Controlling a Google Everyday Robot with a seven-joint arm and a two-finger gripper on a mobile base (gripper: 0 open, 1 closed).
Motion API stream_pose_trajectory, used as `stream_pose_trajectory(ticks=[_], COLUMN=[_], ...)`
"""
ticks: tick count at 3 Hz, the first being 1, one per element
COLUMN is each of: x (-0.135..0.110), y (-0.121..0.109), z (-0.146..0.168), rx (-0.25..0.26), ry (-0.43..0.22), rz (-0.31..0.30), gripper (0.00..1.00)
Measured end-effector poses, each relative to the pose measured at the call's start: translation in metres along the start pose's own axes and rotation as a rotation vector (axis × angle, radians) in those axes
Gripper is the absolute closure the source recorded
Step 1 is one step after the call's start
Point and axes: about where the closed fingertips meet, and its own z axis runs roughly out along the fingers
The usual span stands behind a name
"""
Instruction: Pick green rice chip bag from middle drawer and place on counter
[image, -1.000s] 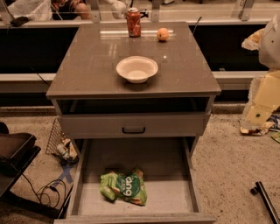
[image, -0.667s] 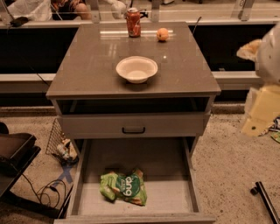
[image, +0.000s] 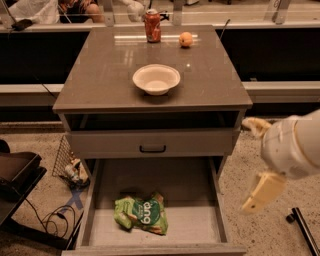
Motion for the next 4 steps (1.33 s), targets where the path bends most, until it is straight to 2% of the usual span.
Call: stream_pose_trajectory(ticks=[1,2,3,4], x=[0.006,0.002,0.001,-0.011], y=[0.028,0.021,0.021,0.034], z=[0.074,0.088,0.090,0.124], rx=[-0.039,0.009,0.010,0.024], ry=[-0.121,-0.141,-0.142,-0.152], rz=[0.025,0.020,0.020,0.019], gripper=[0.00,0.00,0.00,0.00])
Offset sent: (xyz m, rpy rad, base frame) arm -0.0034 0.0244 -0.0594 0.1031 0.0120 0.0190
